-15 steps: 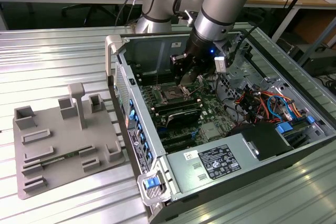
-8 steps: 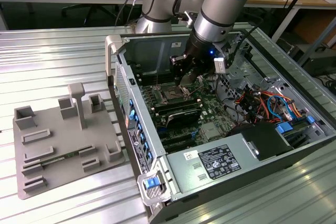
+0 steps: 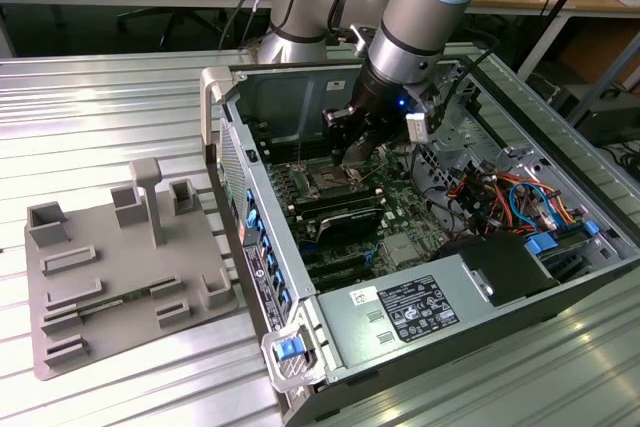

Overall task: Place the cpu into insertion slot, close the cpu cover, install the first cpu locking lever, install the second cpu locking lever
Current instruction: 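Place the cpu into insertion slot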

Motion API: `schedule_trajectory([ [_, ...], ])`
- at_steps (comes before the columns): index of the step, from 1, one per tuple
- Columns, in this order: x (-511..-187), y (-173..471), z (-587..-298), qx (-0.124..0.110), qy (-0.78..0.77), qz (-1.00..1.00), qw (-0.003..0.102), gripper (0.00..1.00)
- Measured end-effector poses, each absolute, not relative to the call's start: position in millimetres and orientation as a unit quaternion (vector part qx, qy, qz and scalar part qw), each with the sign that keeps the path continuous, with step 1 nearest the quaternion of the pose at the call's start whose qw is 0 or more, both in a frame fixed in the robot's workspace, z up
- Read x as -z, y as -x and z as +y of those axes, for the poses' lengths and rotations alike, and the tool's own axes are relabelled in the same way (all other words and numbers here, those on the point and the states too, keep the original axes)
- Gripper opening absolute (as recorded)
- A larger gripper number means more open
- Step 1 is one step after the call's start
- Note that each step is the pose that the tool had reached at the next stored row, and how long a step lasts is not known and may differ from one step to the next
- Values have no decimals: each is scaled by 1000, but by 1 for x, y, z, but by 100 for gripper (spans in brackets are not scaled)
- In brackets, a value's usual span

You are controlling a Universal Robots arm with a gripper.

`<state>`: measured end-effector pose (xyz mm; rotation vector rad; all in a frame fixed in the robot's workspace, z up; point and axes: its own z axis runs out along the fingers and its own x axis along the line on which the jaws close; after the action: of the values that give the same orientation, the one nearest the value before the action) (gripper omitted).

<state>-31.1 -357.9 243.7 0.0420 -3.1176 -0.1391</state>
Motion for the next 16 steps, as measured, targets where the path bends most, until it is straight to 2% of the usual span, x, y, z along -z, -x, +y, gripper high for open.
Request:
schedule_trajectory([
  [16, -238, 33, -358, 45, -13, -999, 10, 55],
])
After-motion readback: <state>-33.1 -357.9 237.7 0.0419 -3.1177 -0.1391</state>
